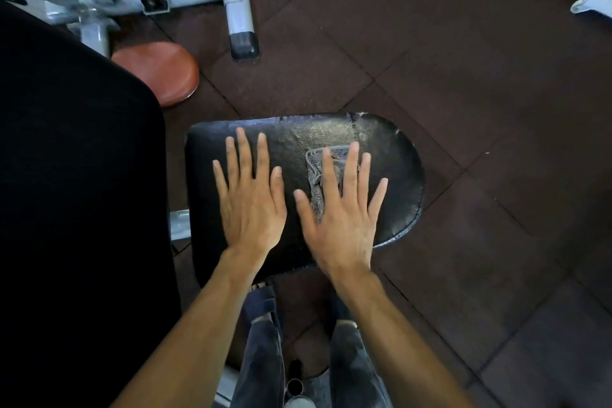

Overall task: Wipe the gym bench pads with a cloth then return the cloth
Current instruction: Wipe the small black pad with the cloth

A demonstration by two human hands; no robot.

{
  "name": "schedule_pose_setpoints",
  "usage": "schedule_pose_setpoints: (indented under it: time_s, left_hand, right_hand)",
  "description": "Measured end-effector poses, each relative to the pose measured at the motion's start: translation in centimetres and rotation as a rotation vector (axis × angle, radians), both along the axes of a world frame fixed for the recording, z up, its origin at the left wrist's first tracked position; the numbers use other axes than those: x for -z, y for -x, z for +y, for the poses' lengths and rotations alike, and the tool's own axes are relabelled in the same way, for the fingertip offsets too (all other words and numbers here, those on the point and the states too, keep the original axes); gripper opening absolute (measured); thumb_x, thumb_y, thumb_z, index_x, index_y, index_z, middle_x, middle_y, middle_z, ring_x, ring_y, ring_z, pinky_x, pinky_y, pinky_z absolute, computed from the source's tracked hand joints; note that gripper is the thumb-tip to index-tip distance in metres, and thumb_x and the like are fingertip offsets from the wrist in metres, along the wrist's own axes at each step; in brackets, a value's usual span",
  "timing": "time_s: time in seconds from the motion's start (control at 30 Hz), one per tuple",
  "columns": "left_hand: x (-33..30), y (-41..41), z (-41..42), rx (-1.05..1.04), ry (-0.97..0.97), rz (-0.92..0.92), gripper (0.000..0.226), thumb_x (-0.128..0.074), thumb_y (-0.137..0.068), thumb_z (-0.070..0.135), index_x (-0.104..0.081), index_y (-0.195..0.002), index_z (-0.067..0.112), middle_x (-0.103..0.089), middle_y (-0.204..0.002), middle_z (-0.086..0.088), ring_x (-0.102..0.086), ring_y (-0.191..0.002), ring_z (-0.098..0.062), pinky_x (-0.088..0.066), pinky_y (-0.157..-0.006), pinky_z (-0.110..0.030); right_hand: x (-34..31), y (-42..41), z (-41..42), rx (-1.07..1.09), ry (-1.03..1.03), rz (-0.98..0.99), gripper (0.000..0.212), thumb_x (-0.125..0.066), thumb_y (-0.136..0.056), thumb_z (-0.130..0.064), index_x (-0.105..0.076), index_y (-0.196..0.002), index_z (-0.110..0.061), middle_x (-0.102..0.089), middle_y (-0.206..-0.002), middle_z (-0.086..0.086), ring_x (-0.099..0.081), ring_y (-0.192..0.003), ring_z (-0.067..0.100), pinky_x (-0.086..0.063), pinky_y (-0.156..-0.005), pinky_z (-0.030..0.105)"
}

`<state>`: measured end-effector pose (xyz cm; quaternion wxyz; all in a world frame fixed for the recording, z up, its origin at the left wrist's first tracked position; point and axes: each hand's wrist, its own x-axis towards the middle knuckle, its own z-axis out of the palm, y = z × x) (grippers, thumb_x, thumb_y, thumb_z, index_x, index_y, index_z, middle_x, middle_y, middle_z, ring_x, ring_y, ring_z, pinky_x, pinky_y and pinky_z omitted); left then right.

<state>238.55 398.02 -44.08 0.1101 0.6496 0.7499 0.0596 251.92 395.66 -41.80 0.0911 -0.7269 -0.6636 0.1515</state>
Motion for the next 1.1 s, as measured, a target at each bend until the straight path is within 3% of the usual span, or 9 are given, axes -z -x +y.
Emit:
schedule_pose_setpoints:
  time_s: [0.1,0.2,0.37,0.43,0.53,0.7,0.87,1.0,1.1]
  left_hand:
    - [0.0,0.2,-0.2,0.007,-0.011,0.018,0.059,-0.015,-0.106,0.042,-0.014,-0.160,0.016,-0.003,-0.168,-0.011,0.000,-0.155,-0.026,-0.006,-0.125,-0.052]
    - [0.0,0.1,-0.3,0.017,-0.013,0.033,0.060,-0.015,-0.106,0.042,-0.013,-0.160,0.017,-0.002,-0.168,-0.011,0.000,-0.155,-0.026,-0.006,-0.125,-0.051]
    - [0.1,-0.1,0.0,-0.001,-0.016,0.056,0.059,-0.014,-0.106,0.043,-0.011,-0.160,0.018,-0.001,-0.168,-0.010,0.001,-0.155,-0.026,-0.007,-0.125,-0.051]
    - [0.2,-0.2,0.0,-0.012,-0.015,0.058,0.059,-0.015,-0.106,0.042,-0.011,-0.160,0.018,-0.002,-0.168,-0.010,0.000,-0.155,-0.027,-0.008,-0.125,-0.052]
    - [0.2,-0.1,-0.1,-0.003,-0.021,0.068,0.059,-0.017,-0.106,0.041,-0.012,-0.160,0.017,-0.002,-0.168,-0.010,0.000,-0.155,-0.027,-0.008,-0.125,-0.051]
    - [0.1,0.1,-0.4,0.017,-0.042,0.049,0.059,-0.017,-0.106,0.042,-0.015,-0.159,0.016,-0.004,-0.168,-0.010,-0.001,-0.155,-0.026,-0.008,-0.125,-0.051]
    - [0.3,-0.1,-0.4,0.000,-0.053,0.052,0.058,-0.018,-0.107,0.041,-0.015,-0.160,0.017,-0.004,-0.168,-0.010,-0.001,-0.155,-0.026,-0.008,-0.125,-0.051]
    - [0.4,-0.1,-0.3,-0.001,-0.047,0.065,0.058,-0.018,-0.107,0.041,-0.014,-0.160,0.017,-0.005,-0.168,-0.011,-0.002,-0.155,-0.027,-0.008,-0.125,-0.051]
    - [0.3,0.0,-0.4,0.006,-0.044,0.063,0.058,-0.018,-0.107,0.041,-0.015,-0.160,0.016,-0.005,-0.168,-0.011,-0.002,-0.155,-0.026,-0.009,-0.125,-0.051]
  right_hand:
    - [0.3,-0.9,-0.6,-0.057,0.032,-0.060,0.073,-0.039,-0.096,-0.057,-0.015,-0.156,-0.022,0.000,-0.165,0.009,0.000,-0.152,0.027,-0.007,-0.122,0.053]
    - [0.0,-4.1,-1.8,-0.139,0.053,-0.135,0.066,-0.031,-0.100,-0.050,-0.012,-0.156,-0.022,0.002,-0.165,0.006,0.000,-0.152,0.027,-0.010,-0.122,0.051]
    - [-0.7,-6.8,2.6,0.159,0.087,-0.070,0.062,-0.026,-0.103,-0.045,0.000,-0.156,-0.025,-0.001,-0.165,0.010,0.003,-0.151,0.033,-0.012,-0.122,0.053]
    - [-0.6,-4.8,5.7,0.164,0.049,-0.032,0.059,-0.026,-0.103,-0.044,-0.007,-0.156,-0.024,-0.006,-0.164,0.012,0.004,-0.151,0.036,-0.011,-0.122,0.052]
    - [0.1,-1.0,5.6,-0.011,0.009,-0.016,0.053,-0.025,-0.105,-0.034,-0.021,-0.154,-0.017,-0.011,-0.163,0.015,0.000,-0.151,0.034,-0.015,-0.122,0.049]
    - [0.2,-2.9,-1.8,-0.302,-0.011,-0.091,0.054,-0.028,-0.104,-0.033,-0.022,-0.154,-0.016,-0.015,-0.163,0.010,-0.009,-0.151,0.027,-0.019,-0.122,0.043]
    - [0.3,-8.6,1.8,-0.079,0.078,-0.287,0.058,-0.020,-0.099,-0.019,-0.012,-0.154,-0.001,-0.009,-0.162,0.021,-0.005,-0.150,0.039,-0.018,-0.120,0.051]
    - [0.8,-4.6,8.7,0.057,0.041,-0.067,0.056,-0.033,-0.102,-0.017,-0.014,-0.152,-0.001,-0.018,-0.160,0.020,-0.006,-0.150,0.038,-0.010,-0.123,0.047]
    - [0.5,-1.0,4.6,-0.161,-0.005,-0.068,0.052,-0.024,-0.106,-0.023,-0.014,-0.155,-0.006,-0.013,-0.163,0.015,0.000,-0.152,0.031,-0.011,-0.124,0.043]
